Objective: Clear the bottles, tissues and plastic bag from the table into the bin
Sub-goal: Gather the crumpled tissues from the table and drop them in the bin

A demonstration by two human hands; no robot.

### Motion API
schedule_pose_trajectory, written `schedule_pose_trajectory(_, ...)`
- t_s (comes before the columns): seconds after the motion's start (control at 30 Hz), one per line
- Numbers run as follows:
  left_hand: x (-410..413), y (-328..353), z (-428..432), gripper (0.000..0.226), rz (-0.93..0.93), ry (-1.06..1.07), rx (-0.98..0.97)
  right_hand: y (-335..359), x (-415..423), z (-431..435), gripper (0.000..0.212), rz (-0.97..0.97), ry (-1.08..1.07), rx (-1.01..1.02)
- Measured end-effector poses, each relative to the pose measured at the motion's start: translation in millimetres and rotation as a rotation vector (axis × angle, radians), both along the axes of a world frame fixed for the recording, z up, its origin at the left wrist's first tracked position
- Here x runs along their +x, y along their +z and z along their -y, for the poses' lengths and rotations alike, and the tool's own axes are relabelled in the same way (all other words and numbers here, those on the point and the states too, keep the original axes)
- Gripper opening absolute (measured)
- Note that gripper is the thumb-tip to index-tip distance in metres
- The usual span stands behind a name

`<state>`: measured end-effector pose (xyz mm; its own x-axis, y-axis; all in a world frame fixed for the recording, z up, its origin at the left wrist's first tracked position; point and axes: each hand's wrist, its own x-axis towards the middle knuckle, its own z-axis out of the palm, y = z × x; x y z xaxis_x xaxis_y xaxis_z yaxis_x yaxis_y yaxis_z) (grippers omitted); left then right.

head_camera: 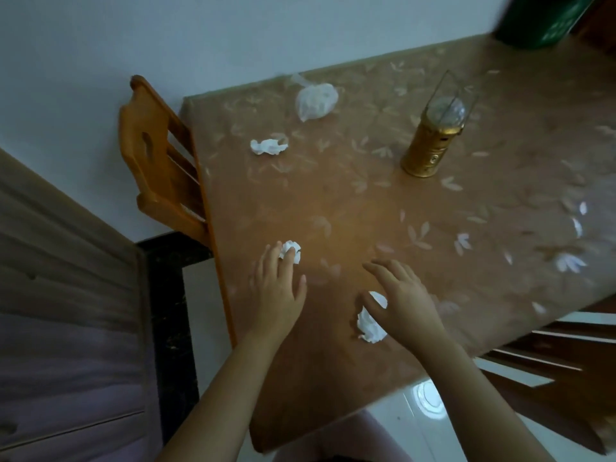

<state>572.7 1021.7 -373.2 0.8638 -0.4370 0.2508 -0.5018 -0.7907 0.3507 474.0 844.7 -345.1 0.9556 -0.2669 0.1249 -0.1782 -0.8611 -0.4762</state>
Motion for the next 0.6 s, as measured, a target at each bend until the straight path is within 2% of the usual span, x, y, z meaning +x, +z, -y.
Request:
schedule_pose_trajectory(0.23,26.8,-39.9,11.6,0.046,-0.142,-0.045,0.068,-57.2,-12.1,7.6,0.045,-0.128,-0.090,0.211)
schedule_pose_trajectory(0.6,50.2,-68.5,20.7,0.044,-0.237,-0.040,0.119,-85.8,-21.4,9.0,0.051,-0.142,-0.096,0.205)
